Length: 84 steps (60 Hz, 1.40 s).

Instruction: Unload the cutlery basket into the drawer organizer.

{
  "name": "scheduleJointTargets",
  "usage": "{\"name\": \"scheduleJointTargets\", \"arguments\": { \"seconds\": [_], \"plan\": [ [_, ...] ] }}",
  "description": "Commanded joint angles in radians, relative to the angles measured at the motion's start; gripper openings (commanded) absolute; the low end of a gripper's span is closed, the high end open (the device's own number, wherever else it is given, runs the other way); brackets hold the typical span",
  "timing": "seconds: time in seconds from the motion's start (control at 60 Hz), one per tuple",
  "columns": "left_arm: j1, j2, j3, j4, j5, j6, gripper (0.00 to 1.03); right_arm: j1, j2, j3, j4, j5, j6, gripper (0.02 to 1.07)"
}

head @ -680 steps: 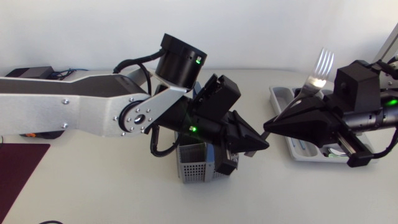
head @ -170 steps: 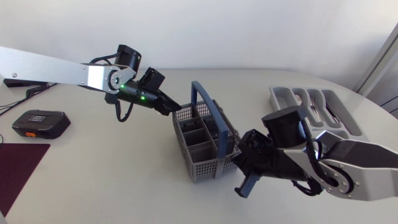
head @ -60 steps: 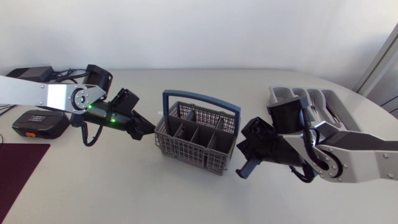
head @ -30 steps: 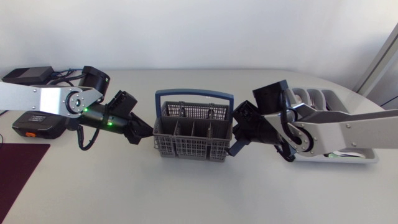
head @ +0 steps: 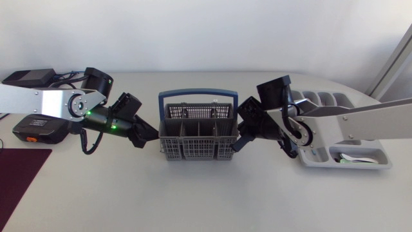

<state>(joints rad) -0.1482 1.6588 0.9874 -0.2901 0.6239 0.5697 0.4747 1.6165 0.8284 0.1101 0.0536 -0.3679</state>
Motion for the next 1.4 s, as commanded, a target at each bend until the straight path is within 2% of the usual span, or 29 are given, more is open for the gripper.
{"name": "scheduleJointTargets", "arguments": {
  "seconds": [0.0,0.333,0.533,0.617,0.733,0.9,0.967,0.983,1.0,1.117,1.15,1.25,1.317,1.383],
  "plan": [
    [-0.025,0.024,0.034,0.022,0.034,-0.004,0.25,0.012,0.016,0.037,0.030,-0.018,-0.009,0.08],
    [0.025,0.027,0.039,0.043,0.031,-0.033,0.25,-0.005,-0.020,-0.009,0.034,0.017,-0.008,0.08],
    [0.075,-0.030,-0.004,0.105,0.025,-0.096,0.25,-0.018,-0.064,-0.061,0.072,0.075,-0.005,0.08],
    [0.078,-0.070,-0.036,0.137,-0.021,-0.111,0.25,-0.027,-0.090,-0.084,0.088,0.109,-0.006,0.10],
    [0.078,-0.149,-0.092,0.201,-0.093,-0.143,0.28,-0.058,-0.158,-0.126,0.106,0.126,-0.006,0.25],
    [0.078,-0.272,-0.178,0.290,-0.188,-0.162,0.29,-0.099,-0.279,-0.189,0.117,0.144,-0.014,0.26],
    [0.084,-0.301,-0.193,0.309,-0.213,-0.179,0.37,-0.116,-0.323,-0.210,0.117,0.144,-0.017,0.32],
    [0.091,-0.314,-0.197,0.312,-0.219,-0.186,0.44,-0.120,-0.334,-0.216,0.117,0.144,-0.019,0.34],
    [0.096,-0.320,-0.201,0.312,-0.222,-0.186,0.46,-0.125,-0.343,-0.221,0.117,0.144,-0.019,0.36],
    [0.119,-0.369,-0.228,0.322,-0.254,-0.191,0.51,-0.162,-0.408,-0.253,0.117,0.144,-0.029,0.44],
    [0.122,-0.390,-0.240,0.332,-0.260,-0.197,0.55,-0.171,-0.429,-0.261,0.117,0.143,-0.036,0.46],
    [0.142,-0.459,-0.282,0.345,-0.280,-0.209,0.84,-0.206,-0.487,-0.287,0.117,0.135,-0.042,0.52],
    [0.154,-0.493,-0.297,0.347,-0.294,-0.212,0.98,-0.228,-0.526,-0.302,0.115,0.127,-0.046,0.57],
    [0.170,-0.538,-0.316,0.350,-0.294,-0.223,0.99,-0.251,-0.570,-0.319,0.109,0.114,-0.046,0.64]
  ]
}}
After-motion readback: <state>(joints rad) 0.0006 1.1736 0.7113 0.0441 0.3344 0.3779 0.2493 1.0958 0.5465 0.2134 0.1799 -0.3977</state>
